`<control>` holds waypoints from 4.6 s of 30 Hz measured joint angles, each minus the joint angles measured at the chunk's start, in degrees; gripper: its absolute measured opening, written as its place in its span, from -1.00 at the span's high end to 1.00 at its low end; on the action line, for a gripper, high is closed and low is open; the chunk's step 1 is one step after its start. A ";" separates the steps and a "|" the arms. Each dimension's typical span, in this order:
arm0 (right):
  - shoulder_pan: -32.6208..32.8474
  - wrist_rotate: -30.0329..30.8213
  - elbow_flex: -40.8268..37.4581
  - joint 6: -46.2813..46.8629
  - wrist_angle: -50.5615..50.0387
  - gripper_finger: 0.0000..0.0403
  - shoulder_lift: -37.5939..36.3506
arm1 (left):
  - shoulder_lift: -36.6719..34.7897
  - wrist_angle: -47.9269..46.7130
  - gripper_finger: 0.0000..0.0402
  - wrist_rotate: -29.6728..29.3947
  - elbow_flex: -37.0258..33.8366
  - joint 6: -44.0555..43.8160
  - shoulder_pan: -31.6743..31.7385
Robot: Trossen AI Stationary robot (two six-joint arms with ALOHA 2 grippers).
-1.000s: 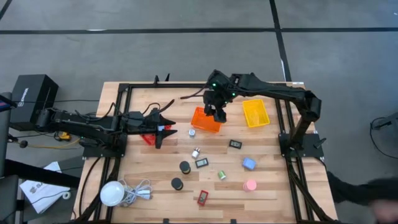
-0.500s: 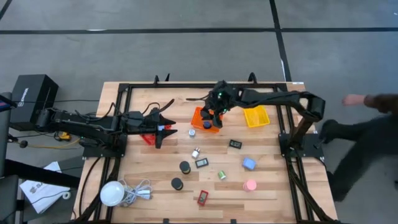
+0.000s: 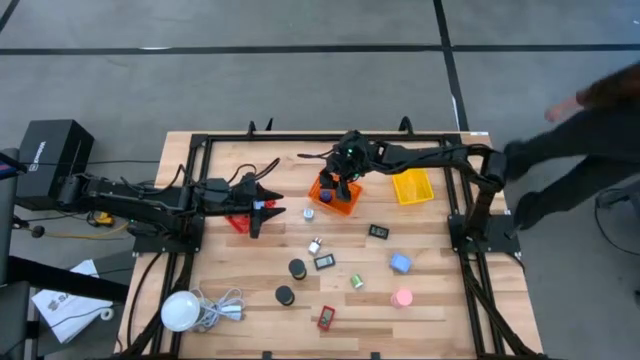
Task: Pick & Place Office items
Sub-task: Adjust the black hourglass in the orange basket, then put the right black digital timer into the yellow basket
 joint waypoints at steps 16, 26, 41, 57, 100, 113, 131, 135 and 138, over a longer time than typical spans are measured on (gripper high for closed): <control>2.31 1.29 0.04 -1.95 0.14 -0.24 1.00 | 0.01 0.31 0.05 0.01 0.00 -0.04 0.00; 2.02 1.29 0.82 -1.99 -0.93 -0.25 0.26 | 0.01 0.50 0.05 0.00 0.00 -0.04 0.02; 1.99 1.43 16.56 -2.76 -18.47 -0.25 -1.71 | 0.01 0.68 0.05 0.00 0.00 -0.05 0.02; 13.12 1.27 12.07 9.78 -42.78 -0.21 -23.43 | -0.01 1.24 0.05 0.02 0.00 0.03 0.02; 24.99 24.90 -36.26 30.01 -12.49 -0.21 -30.64 | 0.01 4.18 0.05 0.01 0.00 0.03 0.02; 23.14 24.97 -36.16 29.54 -9.29 -0.21 -22.69 | 0.01 6.79 0.05 0.02 0.00 0.14 0.02; 23.12 24.61 -36.15 23.18 -9.08 -0.19 -22.49 | 0.01 7.50 0.05 0.02 0.00 0.14 0.02; 23.46 24.63 -36.15 22.05 -9.06 -0.07 -22.49 | 0.01 7.52 0.05 0.00 0.00 0.14 0.02; 23.45 24.50 -36.15 22.01 -9.10 0.08 -22.49 | 0.00 7.67 0.05 0.00 0.00 0.14 0.02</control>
